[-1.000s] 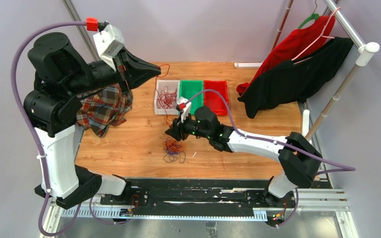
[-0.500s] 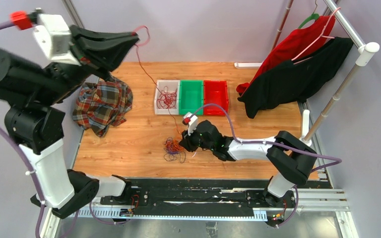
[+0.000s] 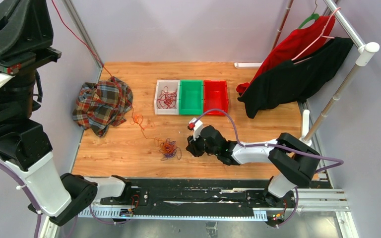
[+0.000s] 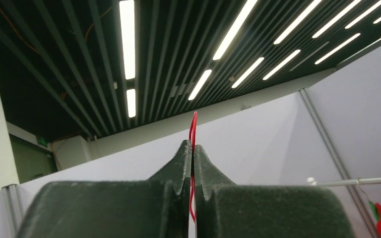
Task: Untangle the cables
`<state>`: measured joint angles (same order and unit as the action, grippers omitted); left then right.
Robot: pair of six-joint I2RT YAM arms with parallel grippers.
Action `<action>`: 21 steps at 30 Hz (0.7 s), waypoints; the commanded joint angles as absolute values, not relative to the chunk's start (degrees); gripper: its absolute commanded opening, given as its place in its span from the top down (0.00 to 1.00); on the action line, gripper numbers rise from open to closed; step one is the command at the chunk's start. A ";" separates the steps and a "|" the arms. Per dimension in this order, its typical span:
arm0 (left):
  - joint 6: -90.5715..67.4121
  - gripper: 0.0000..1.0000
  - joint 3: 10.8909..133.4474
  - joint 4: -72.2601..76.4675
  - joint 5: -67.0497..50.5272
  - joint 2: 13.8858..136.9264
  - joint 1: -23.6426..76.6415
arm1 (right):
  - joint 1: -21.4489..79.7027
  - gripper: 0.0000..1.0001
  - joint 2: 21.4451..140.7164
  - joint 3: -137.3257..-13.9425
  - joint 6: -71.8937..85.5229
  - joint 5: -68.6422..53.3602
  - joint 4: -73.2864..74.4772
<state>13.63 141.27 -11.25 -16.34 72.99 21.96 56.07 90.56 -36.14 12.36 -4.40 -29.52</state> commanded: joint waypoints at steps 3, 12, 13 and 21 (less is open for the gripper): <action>18.81 1.00 137.73 -4.93 -14.18 72.90 22.16 | 55.72 0.73 86.11 -37.74 10.57 -1.91 -26.61; 19.91 1.00 136.24 -7.47 -15.60 72.08 22.21 | 60.92 0.32 77.71 -46.99 8.42 -5.68 -23.96; 19.83 1.00 136.23 -7.68 -15.78 72.12 22.16 | 61.90 0.31 78.19 -49.01 8.25 -6.31 -24.00; 19.20 1.00 136.42 -7.91 -16.22 72.25 22.21 | 67.97 0.33 86.37 -56.86 8.08 -7.26 -28.23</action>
<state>19.05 136.05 -8.36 -15.55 72.47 21.96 66.11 82.08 -54.85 8.62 -6.28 -25.87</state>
